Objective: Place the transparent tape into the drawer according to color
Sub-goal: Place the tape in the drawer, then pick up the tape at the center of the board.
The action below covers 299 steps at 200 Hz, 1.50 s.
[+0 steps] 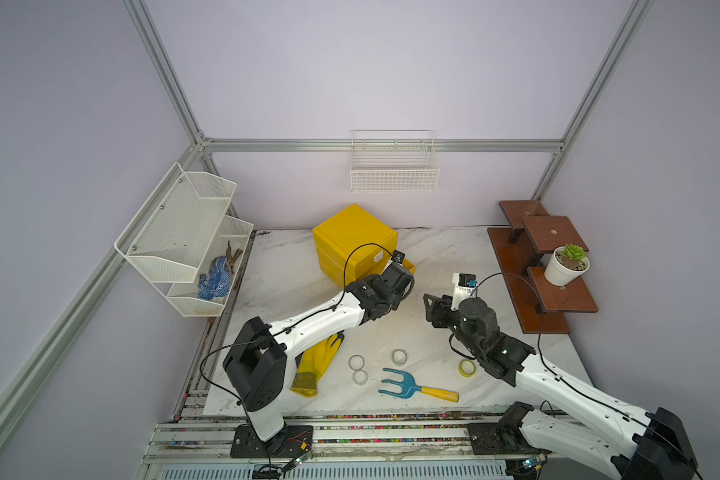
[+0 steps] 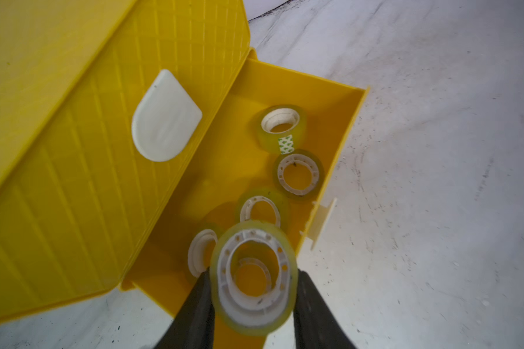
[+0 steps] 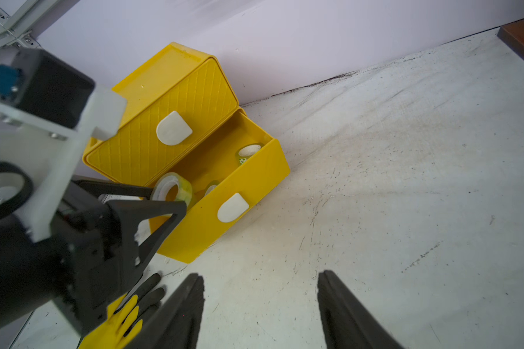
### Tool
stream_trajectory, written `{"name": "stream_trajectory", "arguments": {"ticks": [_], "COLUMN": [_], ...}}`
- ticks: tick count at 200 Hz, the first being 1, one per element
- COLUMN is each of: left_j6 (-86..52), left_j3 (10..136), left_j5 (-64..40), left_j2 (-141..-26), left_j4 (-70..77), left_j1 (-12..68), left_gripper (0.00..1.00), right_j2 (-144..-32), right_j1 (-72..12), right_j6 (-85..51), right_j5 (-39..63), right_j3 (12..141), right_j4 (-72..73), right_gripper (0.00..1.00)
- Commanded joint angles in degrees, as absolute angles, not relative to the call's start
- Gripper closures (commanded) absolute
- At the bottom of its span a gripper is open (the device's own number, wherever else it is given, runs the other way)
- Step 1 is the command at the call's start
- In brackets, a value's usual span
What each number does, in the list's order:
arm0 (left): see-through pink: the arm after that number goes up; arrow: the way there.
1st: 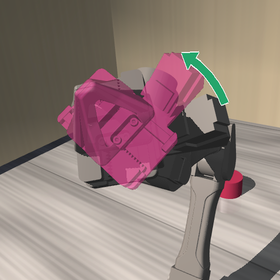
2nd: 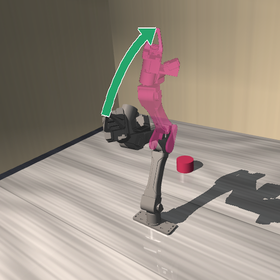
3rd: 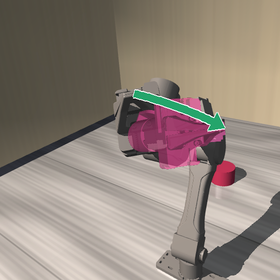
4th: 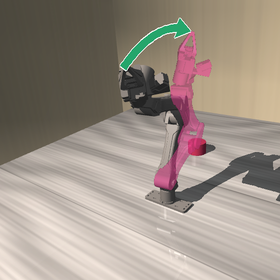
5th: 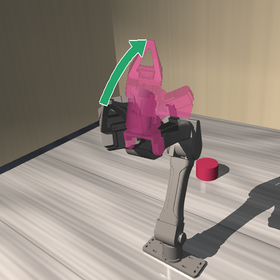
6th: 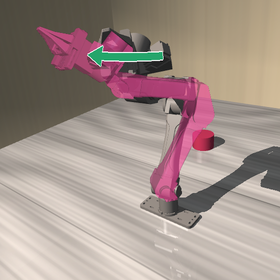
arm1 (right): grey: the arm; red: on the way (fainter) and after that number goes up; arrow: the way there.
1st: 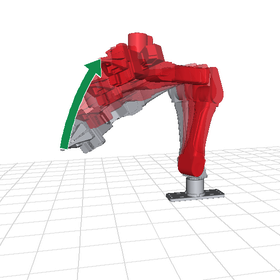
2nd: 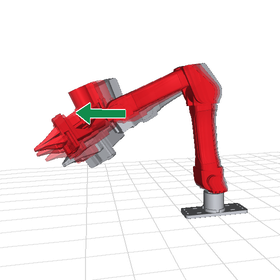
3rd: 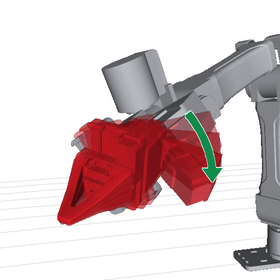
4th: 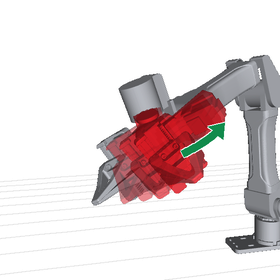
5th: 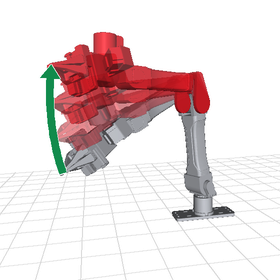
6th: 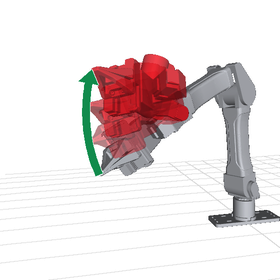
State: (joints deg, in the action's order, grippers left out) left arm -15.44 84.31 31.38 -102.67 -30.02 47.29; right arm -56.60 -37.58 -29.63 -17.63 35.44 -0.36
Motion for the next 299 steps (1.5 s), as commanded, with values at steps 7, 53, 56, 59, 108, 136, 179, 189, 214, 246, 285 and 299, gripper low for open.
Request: {"name": "stream_trajectory", "arguments": {"ticks": [7, 53, 56, 59, 108, 136, 179, 189, 214, 246, 285, 299], "left_j6": [-16.73, -17.69, -17.68, -17.67, -17.54, -18.05, -21.51, -22.24, -23.77, -23.91, -23.04, -23.01], "left_j3": [88.96, 89.65, 89.65, 89.65, 89.27, 85.63, 75.21, 72.6, 66.21, 59.44, 58.86, 59.36], "left_j5": [34.82, 33.21, 33.09, 32.95, 28.95, 26.2, 24.31, 24.8, 27.36, 30.66, 32.6, 32.94], "left_j2": [-104.21, -105.12, -104.95, -104.85, -99.39, -93.16, -81.42, -77.01, -70.03, -62.79, -61.54, -62.35], "left_j4": [-30.31, -30.32, -30.37, -30.33, -30.41, -30.41, -30.8, -31.38, -33.42, -33.84, -33.55, -34.24], "left_j1": [46.21, 45.88, 45.88, 45.88, 46.64, 46.93, 46.93, 46.93, 46.6, 45.03, 45.0, 45.0], "left_gripper": [0.67, 0.36, 0.34, 0.33, 0.12, 0.01, 0.0, 0.0, 0.0, 0.0, 0.0, 0.0], "right_j2": [-54.82, -53.55, -53.48, -53.4, -52.87, -53.34, -53.17, -53.25, -54.76, -59.68, -64.24, -64.98], "right_j1": [-37.27, -37.27, -37.28, -37.27, -37.21, -37.23, -37.12, -37.09, -36.85, -35.43, -32.97, -32.7], "right_j6": [-30.34, -30.63, -30.61, -30.67, -32.06, -33.17, -35.85, -36.69, -38.48, -40.31, -42.41, -43.17], "right_j5": [-19.33, -19.77, -19.84, -19.86, -20.52, -21.09, -21.18, -21.02, -19.36, -15.51, -12.38, -12.77], "right_j3": [34.38, 34.1, 34.11, 34.1, 35.34, 36.56, 36.78, 37.06, 38.13, 39.33, 39.86, 40.37], "right_j4": [-0.97, -3.41, -3.64, -3.77, -8.4, -13.19, -20.28, -22.42, -27.77, -32.88, -38.02, -40.02], "right_gripper": [0.35, 0.28, 0.28, 0.28, 0.27, 0.27, 0.26, 0.26, 0.25, 0.23, 0.21, 0.2]}}
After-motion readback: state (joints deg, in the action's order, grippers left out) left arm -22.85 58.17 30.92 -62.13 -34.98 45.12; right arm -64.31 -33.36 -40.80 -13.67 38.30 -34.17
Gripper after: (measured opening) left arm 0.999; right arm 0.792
